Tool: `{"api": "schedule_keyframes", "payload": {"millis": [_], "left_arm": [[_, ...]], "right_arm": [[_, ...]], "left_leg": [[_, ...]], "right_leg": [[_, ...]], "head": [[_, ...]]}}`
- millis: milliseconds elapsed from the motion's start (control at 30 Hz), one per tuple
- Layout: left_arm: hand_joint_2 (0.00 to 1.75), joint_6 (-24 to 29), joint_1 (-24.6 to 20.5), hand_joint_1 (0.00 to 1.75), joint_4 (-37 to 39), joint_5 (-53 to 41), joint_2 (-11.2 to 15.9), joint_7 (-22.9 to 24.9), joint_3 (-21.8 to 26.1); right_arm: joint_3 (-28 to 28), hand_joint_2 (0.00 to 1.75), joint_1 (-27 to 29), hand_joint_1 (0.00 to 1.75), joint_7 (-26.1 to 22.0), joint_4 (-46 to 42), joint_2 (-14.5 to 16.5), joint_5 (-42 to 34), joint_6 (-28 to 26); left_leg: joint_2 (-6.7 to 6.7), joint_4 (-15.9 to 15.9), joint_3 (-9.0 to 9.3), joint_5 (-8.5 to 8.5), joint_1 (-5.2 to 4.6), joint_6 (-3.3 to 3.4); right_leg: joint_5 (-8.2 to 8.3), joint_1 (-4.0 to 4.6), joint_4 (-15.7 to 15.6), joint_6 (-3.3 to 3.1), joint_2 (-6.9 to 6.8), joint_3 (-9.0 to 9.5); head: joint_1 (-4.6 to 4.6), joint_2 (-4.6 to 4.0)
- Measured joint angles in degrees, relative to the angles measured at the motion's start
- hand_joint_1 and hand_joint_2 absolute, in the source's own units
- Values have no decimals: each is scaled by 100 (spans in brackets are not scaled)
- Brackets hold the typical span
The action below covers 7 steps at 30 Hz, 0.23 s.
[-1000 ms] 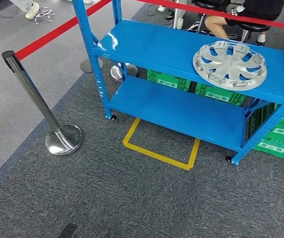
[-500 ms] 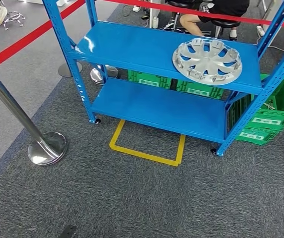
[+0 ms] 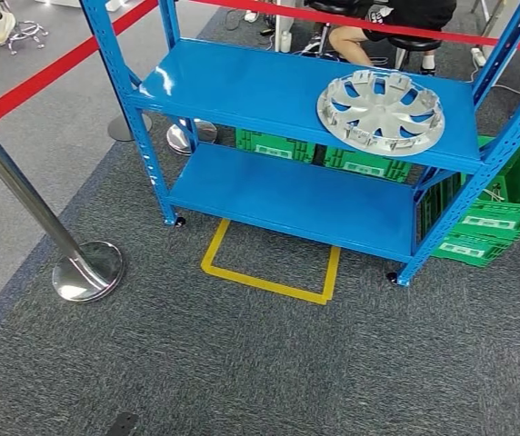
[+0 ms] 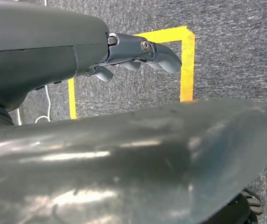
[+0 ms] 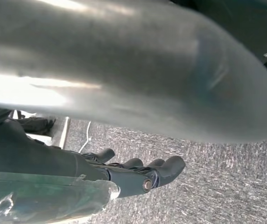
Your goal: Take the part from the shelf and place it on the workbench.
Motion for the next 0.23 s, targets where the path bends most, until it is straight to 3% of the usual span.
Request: {"api": "schedule_keyframes", "payload": {"millis": [100, 167, 233], "left_arm": [[0, 0, -10, 0, 0, -4, -5, 5, 5], [0, 0, -5, 0, 0, -10, -13, 7, 7], [0, 0, 3, 0, 0, -16, -12, 9, 10]], "right_arm": [[-2, 0, -2, 0, -31, 0, -2, -2, 2], [-2, 0, -6, 0, -45, 0, -4, -1, 8], [-2, 0, -7, 0, -50, 0, -4, -1, 12]], "left_leg": [[88, -243, 122, 125, 42, 116], [199, -358, 190, 174, 61, 133], [292, -367, 198, 168, 64, 123]], "right_leg": [[-47, 8, 50, 65, -65, -55], [-343, 6, 589, 84, -221, -324], [-621, -22, 1199, 112, -284, -631]], "head": [[17, -1], [55, -2], [67, -2]]}}
